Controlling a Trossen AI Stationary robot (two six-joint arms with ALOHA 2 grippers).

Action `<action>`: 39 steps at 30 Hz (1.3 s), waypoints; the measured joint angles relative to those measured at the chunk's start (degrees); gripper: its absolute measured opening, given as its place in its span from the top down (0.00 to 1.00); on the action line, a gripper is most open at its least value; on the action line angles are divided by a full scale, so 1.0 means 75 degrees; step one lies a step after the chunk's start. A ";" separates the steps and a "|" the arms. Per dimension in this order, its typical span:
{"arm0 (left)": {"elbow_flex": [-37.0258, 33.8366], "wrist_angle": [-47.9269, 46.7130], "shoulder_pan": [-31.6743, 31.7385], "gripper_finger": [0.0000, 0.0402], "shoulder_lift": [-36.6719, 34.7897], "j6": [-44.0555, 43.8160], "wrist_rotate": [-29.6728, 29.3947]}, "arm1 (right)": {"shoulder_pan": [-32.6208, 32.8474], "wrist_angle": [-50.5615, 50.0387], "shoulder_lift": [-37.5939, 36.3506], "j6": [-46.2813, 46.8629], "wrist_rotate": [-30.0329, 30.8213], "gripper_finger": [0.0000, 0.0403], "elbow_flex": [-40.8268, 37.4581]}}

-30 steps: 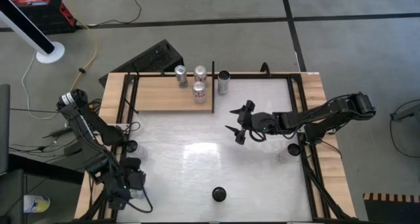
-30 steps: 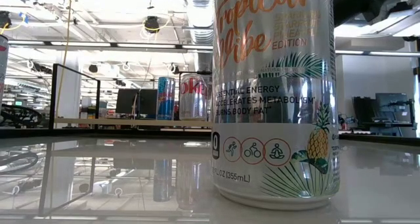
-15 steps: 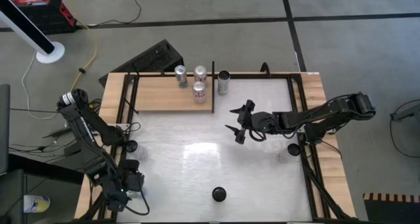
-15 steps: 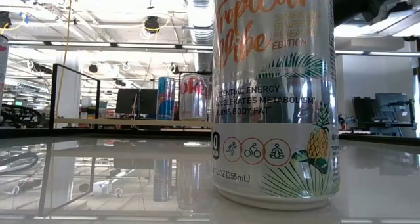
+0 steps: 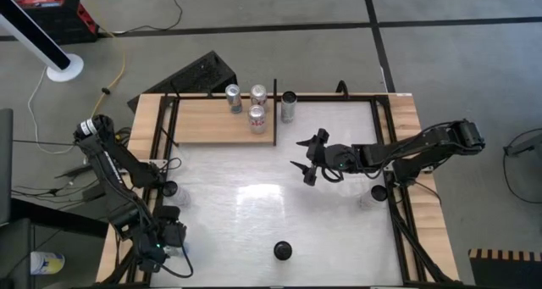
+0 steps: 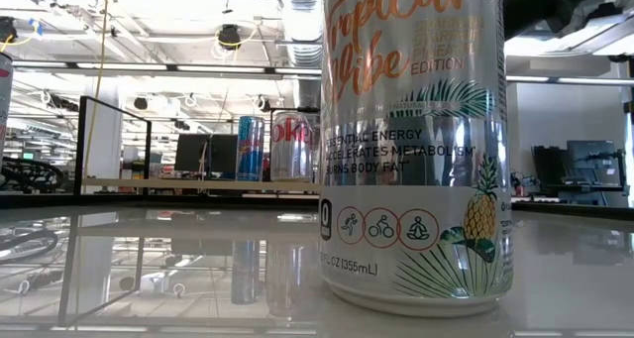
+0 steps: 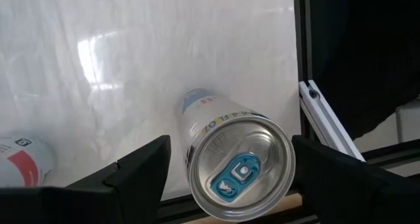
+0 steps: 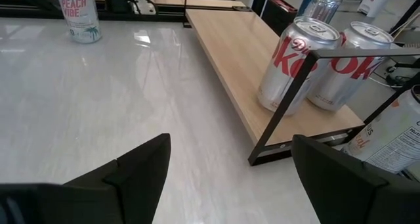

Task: Place canned beverage on shelf
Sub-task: Put the blue soda can on the shelf aligned with the other blue soda can

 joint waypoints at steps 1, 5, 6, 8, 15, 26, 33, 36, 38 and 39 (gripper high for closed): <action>0.0000 -0.0002 0.0000 0.25 0.0000 0.0007 0.0000 | 0.0000 0.0000 0.0000 0.0000 0.0000 0.16 0.0000; 0.0000 -0.0003 0.0000 0.25 0.0000 0.0021 -0.0003 | 0.0000 0.0002 0.0000 0.0000 0.0000 0.16 0.0000; 0.0000 -0.0003 0.0000 0.25 0.0001 0.0078 -0.0006 | 0.0000 0.0001 0.0000 0.0000 0.0000 0.16 0.0000; 0.0000 -0.0003 0.0000 0.25 0.0003 0.0166 -0.0006 | 0.0000 0.0000 0.0000 0.0000 0.0000 0.16 0.0000; 0.0000 -0.0006 0.0000 0.25 0.0006 0.0257 0.0009 | 0.0000 0.0000 0.0000 0.0003 -0.0002 0.16 0.0000; -0.0009 -0.0079 0.0000 0.27 0.0009 0.0327 0.0244 | 0.0000 0.0000 0.0000 0.0004 -0.0003 0.16 0.0000; -0.0009 -0.0077 0.0000 0.39 0.0009 0.0338 0.0384 | 0.0000 0.0001 0.0000 0.0005 -0.0003 0.16 0.0000; -0.0009 -0.0067 0.0003 0.43 0.0009 0.0422 0.0414 | 0.0000 0.0003 0.0000 0.0006 -0.0003 0.16 0.0000; -0.0009 -0.0067 0.0003 0.43 0.0009 0.0599 0.0442 | 0.0000 0.0002 0.0000 0.0019 -0.0003 0.16 0.0000; -0.0009 -0.0069 0.0003 0.43 0.0009 0.0682 0.0448 | 0.0001 0.0003 0.0000 0.0022 -0.0003 0.16 0.0000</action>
